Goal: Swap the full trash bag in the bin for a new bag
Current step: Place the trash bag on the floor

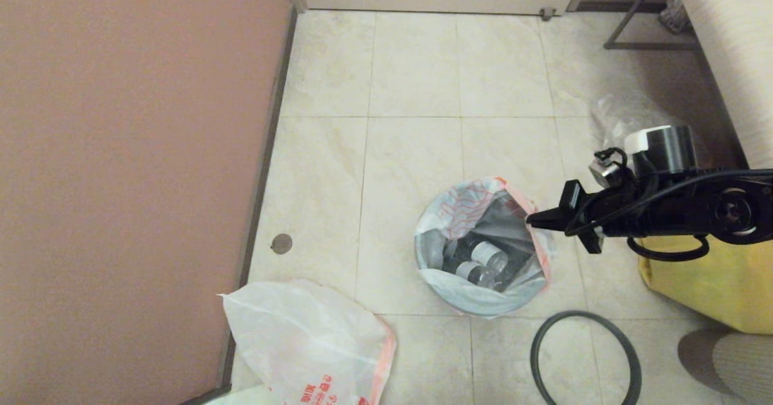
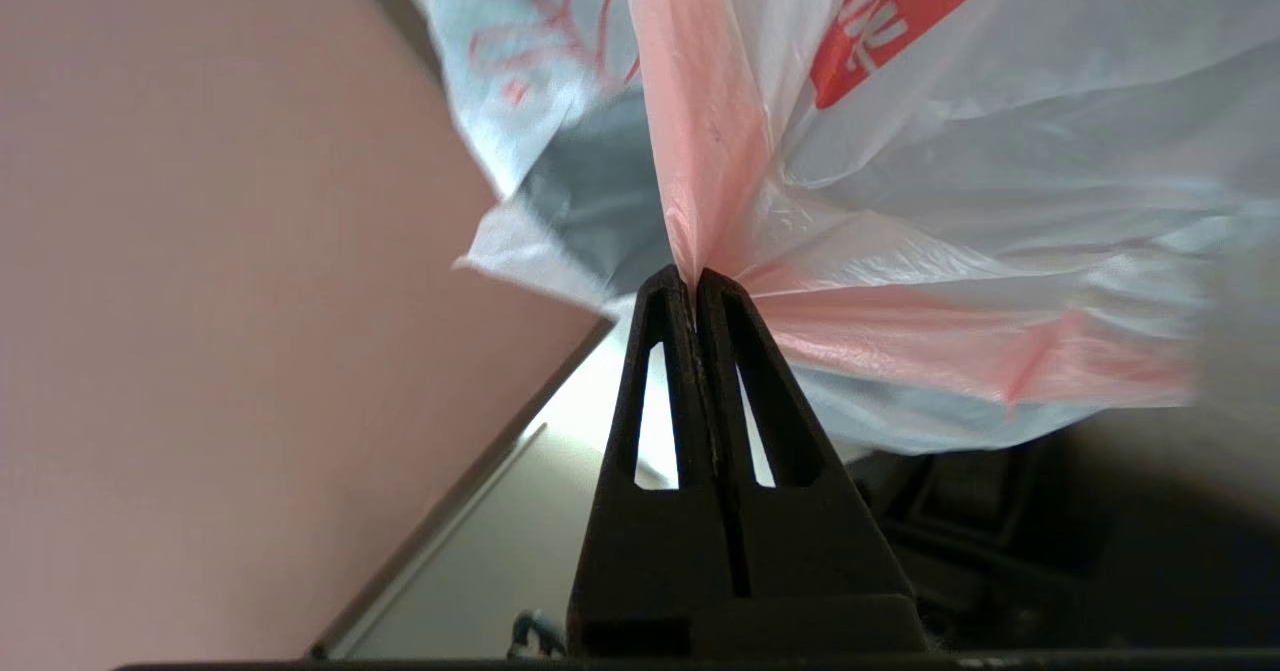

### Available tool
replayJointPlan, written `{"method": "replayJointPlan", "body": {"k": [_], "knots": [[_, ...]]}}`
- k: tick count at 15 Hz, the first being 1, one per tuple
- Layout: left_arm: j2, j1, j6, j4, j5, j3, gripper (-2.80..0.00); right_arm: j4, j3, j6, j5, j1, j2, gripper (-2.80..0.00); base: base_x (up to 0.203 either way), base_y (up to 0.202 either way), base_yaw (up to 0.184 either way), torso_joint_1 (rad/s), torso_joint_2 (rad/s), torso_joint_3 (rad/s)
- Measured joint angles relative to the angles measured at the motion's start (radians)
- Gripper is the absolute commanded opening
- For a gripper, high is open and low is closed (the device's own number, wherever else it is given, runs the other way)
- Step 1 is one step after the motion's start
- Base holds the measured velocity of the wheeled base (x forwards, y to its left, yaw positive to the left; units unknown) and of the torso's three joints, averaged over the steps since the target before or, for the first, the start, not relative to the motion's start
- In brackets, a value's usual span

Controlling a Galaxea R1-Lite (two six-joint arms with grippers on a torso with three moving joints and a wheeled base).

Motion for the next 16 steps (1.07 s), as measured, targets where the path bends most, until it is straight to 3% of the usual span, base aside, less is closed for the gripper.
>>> {"method": "replayJointPlan", "body": {"k": [7,12,14,15,16], "knots": [[0.000,0.000,0.000,0.000,0.000,0.000,-2.80,-0.001,-0.036,0.125,0.127,0.017,-0.058,-2.80,0.000,0.000,0.000,0.000,0.00,0.000],[0.000,0.000,0.000,0.000,0.000,0.000,-2.80,0.002,-0.035,0.085,0.116,-0.029,-0.057,-2.80,0.000,0.000,0.000,0.000,0.00,0.000],[0.000,0.000,0.000,0.000,0.000,0.000,-2.80,0.024,-0.029,0.015,0.041,-0.057,-0.062,-2.80,0.000,0.000,0.000,0.000,0.00,0.000],[0.000,0.000,0.000,0.000,0.000,0.000,-2.80,0.047,-0.023,-0.040,-0.017,-0.059,-0.064,0.00,0.000,0.000,0.000,0.000,0.00,0.000],[0.000,0.000,0.000,0.000,0.000,0.000,-2.80,0.079,-0.013,-0.114,-0.097,-0.050,-0.069,0.00,0.000,0.000,0.000,0.000,0.00,0.000]]}}
